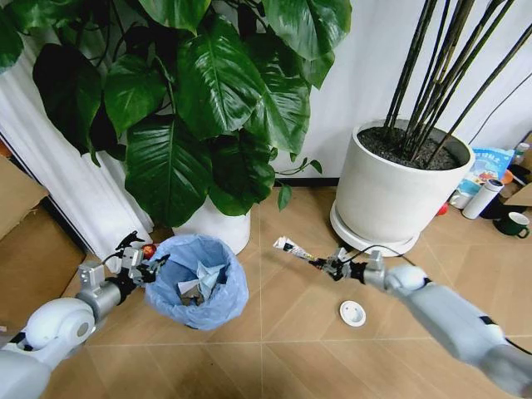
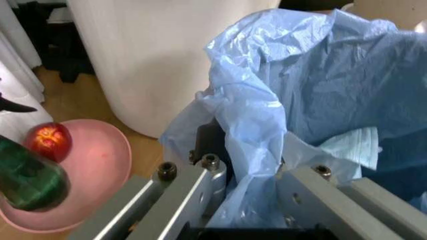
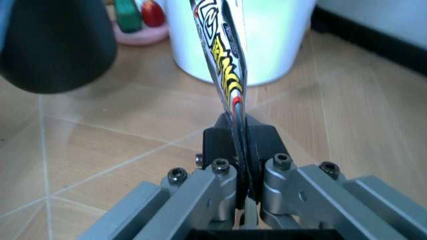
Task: Pick up the trash bin and place the garbage on the floor into it.
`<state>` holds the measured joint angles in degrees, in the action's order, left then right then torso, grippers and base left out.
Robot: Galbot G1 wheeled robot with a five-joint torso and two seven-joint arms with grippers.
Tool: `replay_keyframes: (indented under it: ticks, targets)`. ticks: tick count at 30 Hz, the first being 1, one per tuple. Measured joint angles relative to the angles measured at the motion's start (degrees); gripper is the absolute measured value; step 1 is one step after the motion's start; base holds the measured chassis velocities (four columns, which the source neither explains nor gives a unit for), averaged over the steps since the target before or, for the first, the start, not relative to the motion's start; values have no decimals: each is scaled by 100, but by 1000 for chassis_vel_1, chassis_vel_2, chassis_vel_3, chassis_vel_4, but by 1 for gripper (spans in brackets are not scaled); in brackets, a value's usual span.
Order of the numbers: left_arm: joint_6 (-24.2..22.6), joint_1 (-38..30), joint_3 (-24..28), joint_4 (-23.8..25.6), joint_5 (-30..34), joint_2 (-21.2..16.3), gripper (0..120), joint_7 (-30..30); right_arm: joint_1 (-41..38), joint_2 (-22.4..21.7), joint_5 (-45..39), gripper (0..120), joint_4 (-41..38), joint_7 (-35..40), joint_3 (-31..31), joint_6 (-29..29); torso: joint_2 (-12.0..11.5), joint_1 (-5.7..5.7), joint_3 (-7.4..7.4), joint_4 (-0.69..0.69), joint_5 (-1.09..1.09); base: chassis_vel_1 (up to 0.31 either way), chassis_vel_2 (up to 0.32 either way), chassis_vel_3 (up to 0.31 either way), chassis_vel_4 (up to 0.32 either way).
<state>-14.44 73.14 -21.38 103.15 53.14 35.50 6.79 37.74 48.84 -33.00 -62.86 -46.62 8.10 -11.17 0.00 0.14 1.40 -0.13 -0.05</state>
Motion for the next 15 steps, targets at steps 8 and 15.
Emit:
replay_keyframes:
  ticks: [8, 15]
  targets:
    - [4, -95, 149, 18, -2, -82, 0, 42, 108, -931, -63, 0, -1369, -147, -337, 0, 0, -1, -1, 0, -7, 0, 0, 0, 0]
    - [3, -469, 524, 20, -1, -22, 0, 26, 66, -1665, -34, 0, -2241, -289, -606, -7, 0, -1, 0, -3, -3, 0, 0, 0, 0]
